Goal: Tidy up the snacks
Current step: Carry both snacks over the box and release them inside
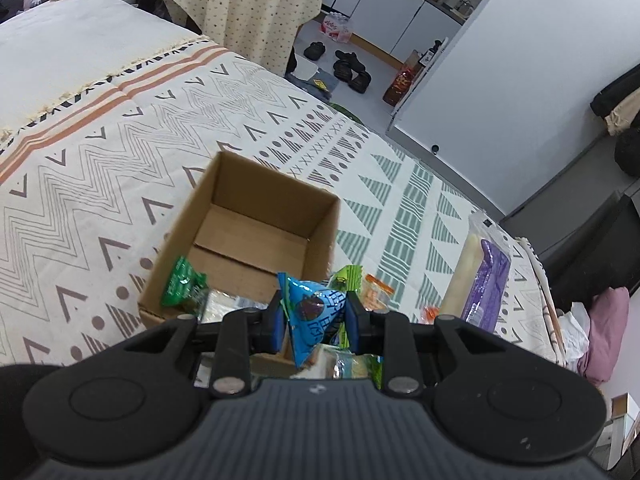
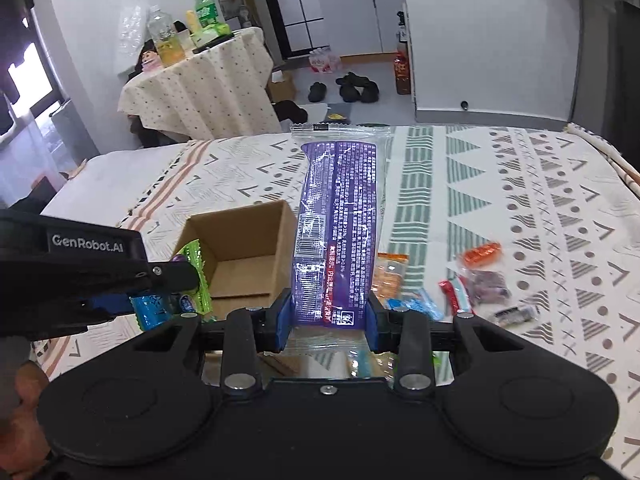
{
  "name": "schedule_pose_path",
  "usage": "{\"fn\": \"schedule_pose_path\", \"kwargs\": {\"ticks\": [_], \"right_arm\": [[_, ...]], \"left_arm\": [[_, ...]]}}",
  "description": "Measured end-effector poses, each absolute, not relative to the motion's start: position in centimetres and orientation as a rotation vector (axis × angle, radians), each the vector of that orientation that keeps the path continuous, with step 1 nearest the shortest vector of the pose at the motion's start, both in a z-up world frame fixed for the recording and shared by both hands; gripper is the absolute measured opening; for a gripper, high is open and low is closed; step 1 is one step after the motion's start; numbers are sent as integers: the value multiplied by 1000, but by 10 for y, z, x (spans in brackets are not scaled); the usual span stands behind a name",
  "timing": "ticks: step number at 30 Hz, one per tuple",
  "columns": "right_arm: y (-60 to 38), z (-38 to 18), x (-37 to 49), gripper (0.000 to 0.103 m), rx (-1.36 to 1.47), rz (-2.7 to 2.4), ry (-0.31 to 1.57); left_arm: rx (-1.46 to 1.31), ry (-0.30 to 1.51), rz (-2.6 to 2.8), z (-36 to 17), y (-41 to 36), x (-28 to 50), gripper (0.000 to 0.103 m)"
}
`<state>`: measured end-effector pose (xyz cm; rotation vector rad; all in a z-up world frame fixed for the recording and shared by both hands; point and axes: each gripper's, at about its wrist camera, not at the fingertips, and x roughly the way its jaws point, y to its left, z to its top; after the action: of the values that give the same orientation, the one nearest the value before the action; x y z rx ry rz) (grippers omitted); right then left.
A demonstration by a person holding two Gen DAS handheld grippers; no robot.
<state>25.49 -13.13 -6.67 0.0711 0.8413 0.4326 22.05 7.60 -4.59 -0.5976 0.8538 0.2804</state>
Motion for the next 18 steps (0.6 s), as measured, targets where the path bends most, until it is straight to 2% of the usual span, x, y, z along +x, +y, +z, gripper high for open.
{"fn": "schedule_pose_path", "kwargs": {"ticks": [18], "right_arm": [[-64,-70,254,35,23,450,835]], "left_arm": [[-653,897,269,-70,133,238,29]]}}
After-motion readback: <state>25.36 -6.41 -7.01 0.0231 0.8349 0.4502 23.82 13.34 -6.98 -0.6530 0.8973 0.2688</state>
